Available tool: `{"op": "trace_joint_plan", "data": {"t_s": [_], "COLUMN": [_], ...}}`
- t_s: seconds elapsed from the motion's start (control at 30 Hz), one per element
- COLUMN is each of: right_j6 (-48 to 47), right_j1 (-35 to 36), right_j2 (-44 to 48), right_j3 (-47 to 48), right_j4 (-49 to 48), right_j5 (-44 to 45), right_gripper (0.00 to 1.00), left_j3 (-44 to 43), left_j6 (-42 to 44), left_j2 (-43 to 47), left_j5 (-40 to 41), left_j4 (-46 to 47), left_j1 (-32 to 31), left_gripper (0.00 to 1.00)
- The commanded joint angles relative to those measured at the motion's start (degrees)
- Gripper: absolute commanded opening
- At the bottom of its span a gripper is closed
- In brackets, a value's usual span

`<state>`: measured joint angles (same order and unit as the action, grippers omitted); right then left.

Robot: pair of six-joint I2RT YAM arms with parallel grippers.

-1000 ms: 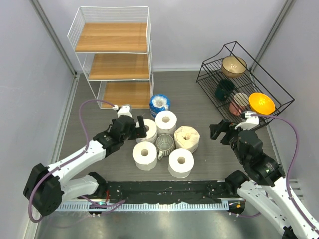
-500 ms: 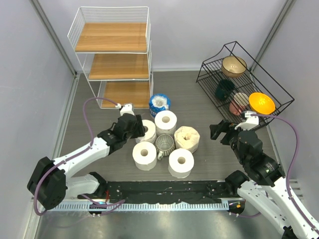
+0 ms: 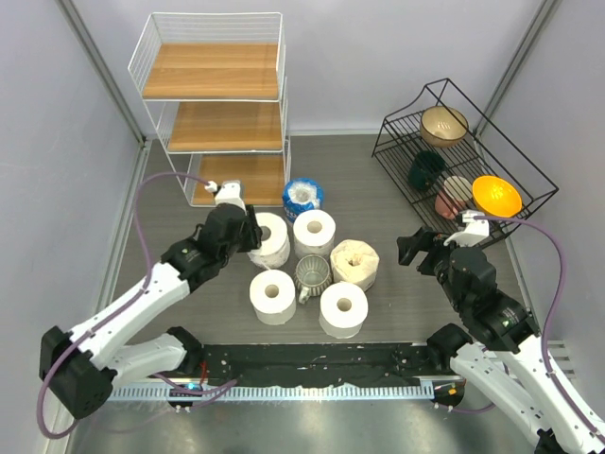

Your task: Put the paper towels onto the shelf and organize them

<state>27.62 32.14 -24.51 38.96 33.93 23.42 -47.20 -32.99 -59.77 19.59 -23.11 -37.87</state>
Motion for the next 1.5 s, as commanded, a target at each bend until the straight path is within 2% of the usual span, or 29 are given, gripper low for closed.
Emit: {"op": "trace_joint_plan", "data": {"t_s": [0.0, 0.2, 0.4, 0.57, 0.67, 0.9, 1.0, 1.23, 1.47], "right_j6": [0.86, 0.77, 0.77, 0.33, 0.25, 0.33, 0.25, -0.02, 0.07], "right_j1": [0.2, 0.29, 0.2, 0.2, 0.2, 0.2, 0.2, 0.2, 0.12], "right_j2": [-0.45, -0.36, -0.45, -0.45, -0.27, 0.25, 0.17, -0.18, -0.63], "right_j3": [0.06, 0.06, -0.2, -0.2, -0.29, -0.38, -0.2, -0.2, -0.29], "right_j4": [-2.03, -1.94, -2.29, -2.38, -2.47, -2.56, -2.47, -2.64, -2.73], "right_j5": [0.14, 0.31, 0.05, -0.04, 0.31, 0.31, 0.31, 0.4, 0.4], "right_gripper": [0.92, 0.91, 0.91, 0.91, 0.91, 0.91, 0.91, 0.91, 0.91], "left_j3": [-10.71, -24.24, -36.36, -41.12, -43.58, -55.45, -58.26, -64.94, -69.69], "left_j6": [2.32, 6.62, 12.33, 19.96, 23.66, 30.09, 29.83, 20.97, 4.63], "left_j2": [5.97, 9.14, 8.27, 5.02, 2.13, -7.89, -10.88, -17.39, -23.46], "left_j5": [2.55, 5.8, 9.14, 15.11, 15.91, 14.86, 12.23, 2.48, -12.19], "left_j4": [-3.15, -7.99, -8.0, -0.45, 5.94, 10.63, 12.21, 10.72, 10.9], "left_j1": [-0.01, -0.01, -0.01, 0.07, 0.16, 2.79, 6.65, 20.27, 33.81], "left_gripper": [0.32, 0.34, 0.34, 0.36, 0.36, 0.34, 0.34, 0.31, 0.31]}}
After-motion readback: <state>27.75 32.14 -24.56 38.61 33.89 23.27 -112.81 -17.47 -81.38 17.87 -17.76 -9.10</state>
